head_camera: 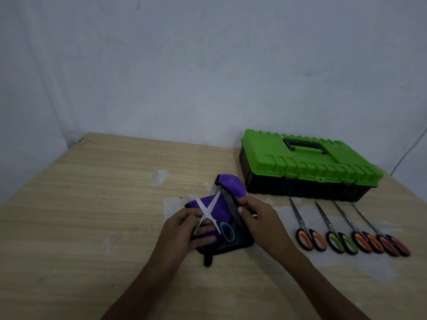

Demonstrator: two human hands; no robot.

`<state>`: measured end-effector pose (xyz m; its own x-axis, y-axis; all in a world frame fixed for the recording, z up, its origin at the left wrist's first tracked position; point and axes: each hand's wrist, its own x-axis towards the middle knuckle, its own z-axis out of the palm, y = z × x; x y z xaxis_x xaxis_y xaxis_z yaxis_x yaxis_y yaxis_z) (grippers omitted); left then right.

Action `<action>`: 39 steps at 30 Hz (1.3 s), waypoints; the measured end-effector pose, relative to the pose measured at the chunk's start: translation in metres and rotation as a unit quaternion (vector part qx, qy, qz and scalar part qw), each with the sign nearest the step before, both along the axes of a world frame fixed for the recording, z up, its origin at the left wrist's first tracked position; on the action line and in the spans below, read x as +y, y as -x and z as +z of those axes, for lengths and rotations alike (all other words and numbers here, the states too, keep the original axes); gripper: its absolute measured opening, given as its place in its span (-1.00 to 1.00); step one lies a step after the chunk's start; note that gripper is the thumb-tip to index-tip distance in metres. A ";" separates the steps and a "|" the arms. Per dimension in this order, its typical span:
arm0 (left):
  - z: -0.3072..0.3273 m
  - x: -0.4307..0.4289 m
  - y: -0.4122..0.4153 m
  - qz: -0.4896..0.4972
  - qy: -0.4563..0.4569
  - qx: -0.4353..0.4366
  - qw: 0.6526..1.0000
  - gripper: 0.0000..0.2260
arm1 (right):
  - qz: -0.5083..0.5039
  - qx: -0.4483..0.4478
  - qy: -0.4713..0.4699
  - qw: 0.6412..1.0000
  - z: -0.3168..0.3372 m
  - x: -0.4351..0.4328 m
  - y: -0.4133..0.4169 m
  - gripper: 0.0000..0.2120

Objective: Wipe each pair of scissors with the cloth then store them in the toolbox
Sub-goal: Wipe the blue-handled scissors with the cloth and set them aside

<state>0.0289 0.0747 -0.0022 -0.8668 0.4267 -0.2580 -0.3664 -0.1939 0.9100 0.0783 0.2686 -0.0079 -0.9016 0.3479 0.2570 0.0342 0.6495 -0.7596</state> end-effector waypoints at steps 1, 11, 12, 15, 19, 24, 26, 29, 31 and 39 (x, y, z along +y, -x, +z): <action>0.000 -0.001 0.000 0.004 -0.002 0.000 1.000 -0.82 | -0.005 0.006 0.001 1.000 -0.001 -0.002 0.000 -0.78; -0.001 -0.001 0.001 -0.002 0.029 0.006 1.000 -0.85 | -0.066 0.088 0.055 0.992 0.011 0.005 -0.001 -0.77; -0.002 0.000 0.001 -0.006 0.027 0.004 1.000 -0.85 | -0.044 0.084 0.037 0.995 0.014 0.000 -0.004 -0.75; -0.003 0.002 0.001 -0.029 0.040 0.007 0.999 -0.84 | 0.065 0.036 -0.049 0.996 0.016 -0.021 -0.011 -0.74; -0.002 0.006 0.001 -0.061 0.078 0.019 0.995 -0.83 | 0.157 -0.044 -0.208 0.964 0.000 -0.041 -0.006 -0.70; -0.004 0.006 0.003 -0.043 0.077 0.010 0.996 -0.85 | 0.086 -0.143 -0.271 0.948 0.001 -0.018 0.019 -0.64; -0.005 0.006 0.003 -0.043 0.069 0.011 0.997 -0.85 | 0.096 -0.139 -0.266 0.949 0.000 -0.020 0.020 -0.64; -0.009 0.007 0.005 -0.044 0.064 0.011 0.997 -0.84 | 0.139 -0.099 -0.245 0.955 -0.006 -0.031 0.009 -0.65; -0.011 0.008 0.006 -0.042 0.069 0.014 0.997 -0.85 | 0.127 -0.119 -0.257 0.950 -0.013 -0.022 0.011 -0.56; -0.005 -0.006 -0.002 -0.017 0.061 0.022 0.998 -0.86 | 0.025 -0.176 -0.347 0.921 0.001 -0.003 0.034 -0.59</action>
